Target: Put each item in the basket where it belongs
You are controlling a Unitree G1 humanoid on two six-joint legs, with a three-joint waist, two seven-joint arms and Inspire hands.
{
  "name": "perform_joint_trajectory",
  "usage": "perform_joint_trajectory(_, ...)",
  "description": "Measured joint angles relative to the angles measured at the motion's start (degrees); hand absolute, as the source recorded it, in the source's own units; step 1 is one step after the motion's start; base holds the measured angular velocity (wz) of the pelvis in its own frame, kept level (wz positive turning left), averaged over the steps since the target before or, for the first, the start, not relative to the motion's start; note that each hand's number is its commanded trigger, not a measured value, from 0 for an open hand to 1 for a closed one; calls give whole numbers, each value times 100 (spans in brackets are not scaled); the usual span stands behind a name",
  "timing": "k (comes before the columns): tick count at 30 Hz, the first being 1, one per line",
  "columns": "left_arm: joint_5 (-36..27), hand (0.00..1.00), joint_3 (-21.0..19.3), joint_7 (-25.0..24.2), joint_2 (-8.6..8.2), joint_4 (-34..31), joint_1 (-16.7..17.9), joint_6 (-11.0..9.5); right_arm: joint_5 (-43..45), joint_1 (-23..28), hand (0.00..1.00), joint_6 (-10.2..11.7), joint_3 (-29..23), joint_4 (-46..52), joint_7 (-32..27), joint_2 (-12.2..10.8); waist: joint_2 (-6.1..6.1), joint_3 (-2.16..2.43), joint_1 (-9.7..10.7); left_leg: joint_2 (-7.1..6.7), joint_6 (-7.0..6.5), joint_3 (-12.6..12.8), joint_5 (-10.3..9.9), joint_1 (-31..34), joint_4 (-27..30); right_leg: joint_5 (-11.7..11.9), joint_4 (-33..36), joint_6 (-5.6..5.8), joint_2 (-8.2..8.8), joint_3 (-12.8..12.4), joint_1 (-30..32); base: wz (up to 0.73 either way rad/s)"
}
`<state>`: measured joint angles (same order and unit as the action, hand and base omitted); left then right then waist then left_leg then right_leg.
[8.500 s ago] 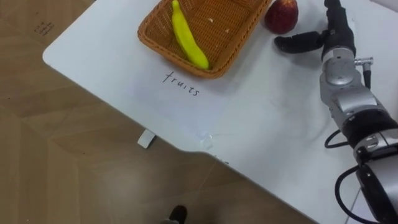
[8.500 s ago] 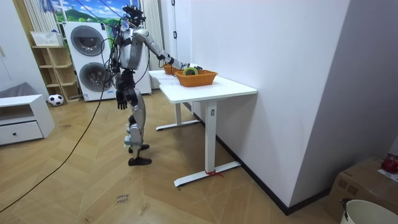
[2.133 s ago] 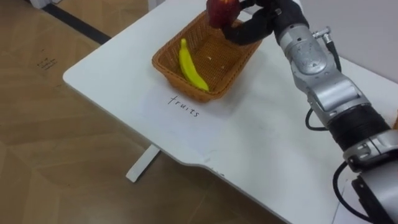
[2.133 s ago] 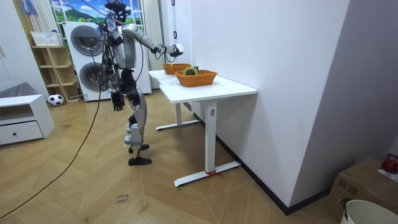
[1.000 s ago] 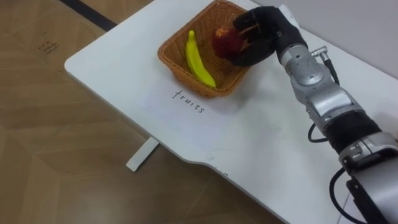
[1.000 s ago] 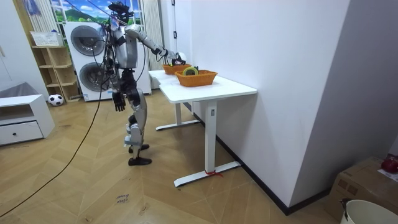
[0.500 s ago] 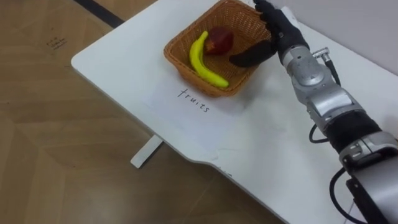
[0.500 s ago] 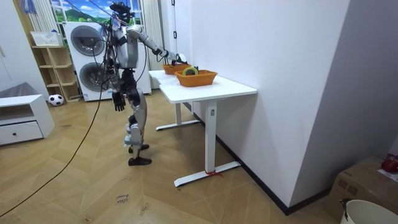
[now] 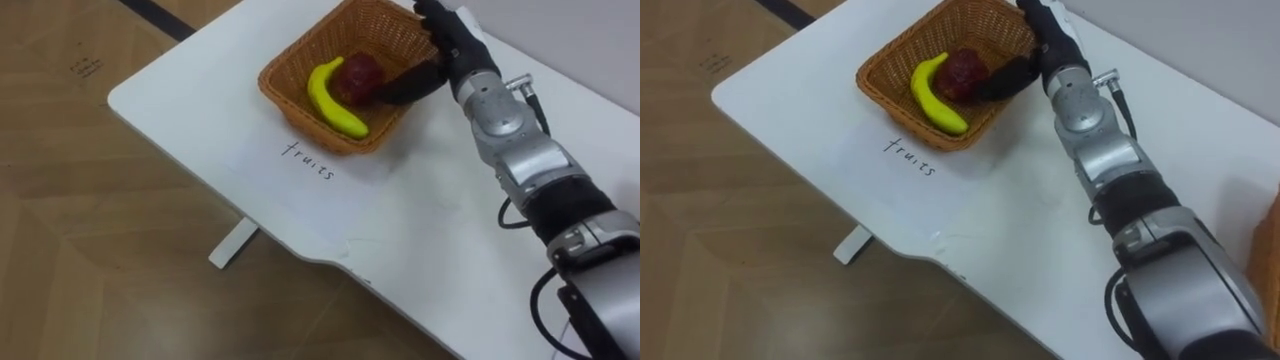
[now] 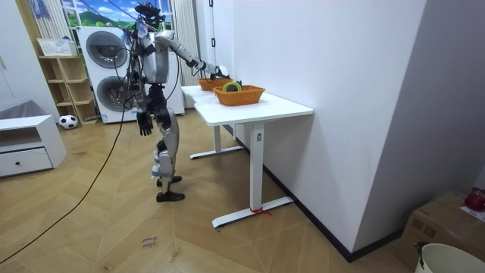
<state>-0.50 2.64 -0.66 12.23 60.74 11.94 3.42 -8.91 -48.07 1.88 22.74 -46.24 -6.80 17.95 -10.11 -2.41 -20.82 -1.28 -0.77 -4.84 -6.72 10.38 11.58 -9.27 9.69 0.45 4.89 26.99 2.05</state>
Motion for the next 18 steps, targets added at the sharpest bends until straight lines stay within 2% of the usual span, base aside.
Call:
perform_joint_trajectory(2, 0, 0, -74, -1, -1, -11, 5, 2, -22, 0, 0, 0, -37, 229, 0, 66, -5, 4, 42, 2, 0, 20, 0, -3, 0, 0, 0, 0, 0, -8, 2, 0)
perform_joint_trajectory(7, 4, 0, -177, 8, 4, -33, 34, -2, -221, 0, 0, -1, -373, 752, -1, 204, -6, 9, 342, -39, 0, 10, 0, -108, 16, 0, -4, 0, 4, -25, -116, 1)
perform_joint_trajectory(9, 0, 0, -233, 13, -2, -106, 0, -2, -302, -1, 0, 0, -464, 1020, -23, 414, 1, 12, 441, -14, -8, 20, -13, -189, 12, 0, -3, 0, 6, -36, -177, -4)
perform_joint_trajectory(13, 2, 0, -259, 26, 22, -86, -94, -4, -291, -1, 0, 0, -774, 1353, -191, 561, 50, 44, 576, 8, -11, 105, -16, -274, 4, 0, 8, 1, 8, -120, -223, -12)
perform_joint_trajectory(15, 20, 0, -445, 82, -30, -76, -85, -2, -239, 0, 0, 1, -967, 1595, -269, 590, 140, 93, 701, 23, -18, 198, -21, -388, -17, 6, 4, 10, 7, -218, -294, -21)
perform_joint_trajectory(16, 19, 0, -463, 123, -39, -76, -72, -2, -251, 1, 0, 1, -1013, 1642, -295, 590, 171, 110, 745, 26, -21, 223, -23, -427, -28, 6, 5, 10, 10, -224, -324, -13)
perform_joint_trajectory(18, 8, 0, -471, 226, -46, -89, -14, -2, -267, 1, 0, 2, -1132, 1881, -424, 649, 274, 172, 895, 43, -29, 312, -31, -568, -52, 7, 13, 12, 7, -299, -426, -17)
